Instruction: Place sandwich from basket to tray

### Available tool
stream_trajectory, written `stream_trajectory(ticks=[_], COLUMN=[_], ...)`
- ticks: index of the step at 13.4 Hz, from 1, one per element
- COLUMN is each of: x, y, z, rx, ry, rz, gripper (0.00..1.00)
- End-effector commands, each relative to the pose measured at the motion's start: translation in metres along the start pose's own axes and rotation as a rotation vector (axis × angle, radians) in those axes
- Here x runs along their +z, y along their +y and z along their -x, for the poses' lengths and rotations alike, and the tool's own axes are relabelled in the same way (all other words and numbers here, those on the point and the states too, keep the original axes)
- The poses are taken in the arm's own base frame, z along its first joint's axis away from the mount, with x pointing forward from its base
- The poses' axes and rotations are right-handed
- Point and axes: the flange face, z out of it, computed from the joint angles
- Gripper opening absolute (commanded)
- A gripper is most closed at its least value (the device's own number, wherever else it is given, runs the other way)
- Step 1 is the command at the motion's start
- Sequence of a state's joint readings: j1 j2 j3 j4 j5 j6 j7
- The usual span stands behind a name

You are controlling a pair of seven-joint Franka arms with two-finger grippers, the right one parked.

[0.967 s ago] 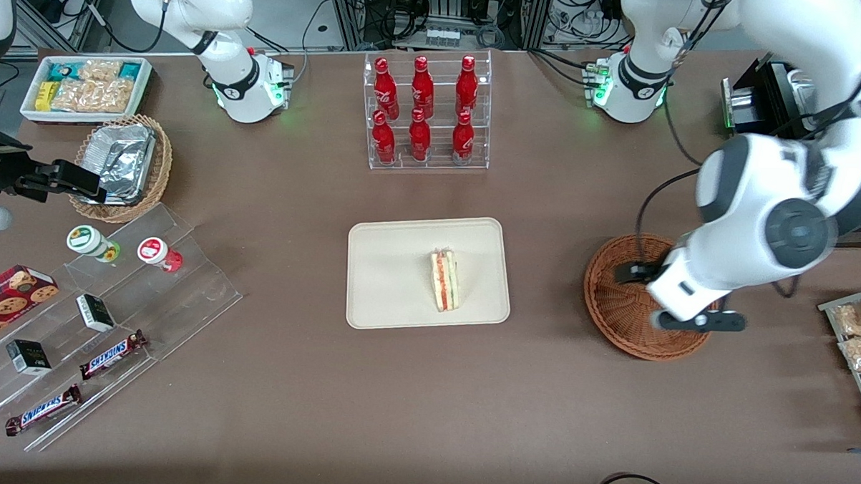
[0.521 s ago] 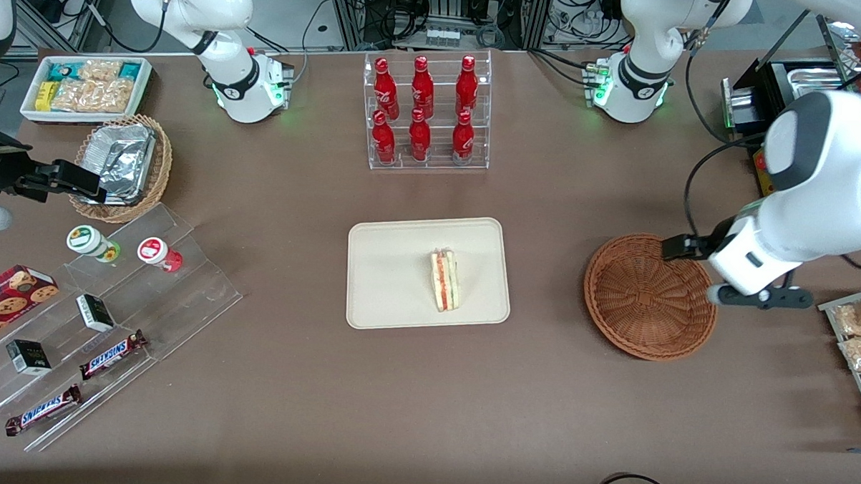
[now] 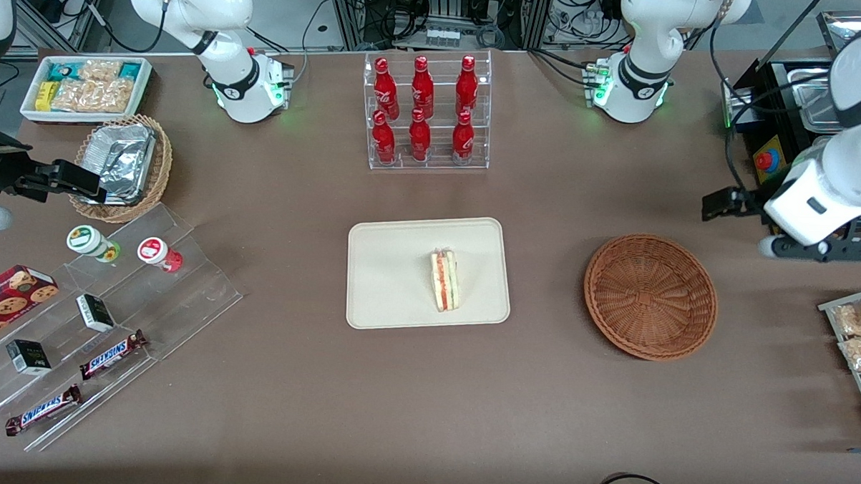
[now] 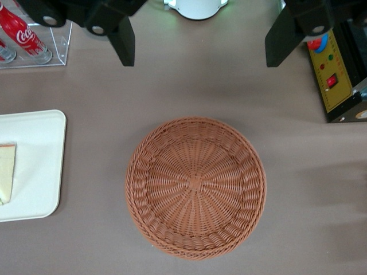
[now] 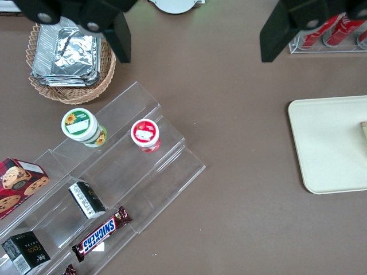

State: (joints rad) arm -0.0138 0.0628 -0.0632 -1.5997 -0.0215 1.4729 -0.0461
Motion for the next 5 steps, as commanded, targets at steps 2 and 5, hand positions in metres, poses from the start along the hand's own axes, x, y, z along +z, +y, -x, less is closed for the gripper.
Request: stream_trajectory(ticks=[2, 5], x=[-0.021, -0.024], y=[-0.017, -0.024], z=[0.030, 0.033], rx=[-0.011, -0.028], ry=[-0.012, -0.018], rz=[-0.009, 0.009], gripper=[1.00, 1.00])
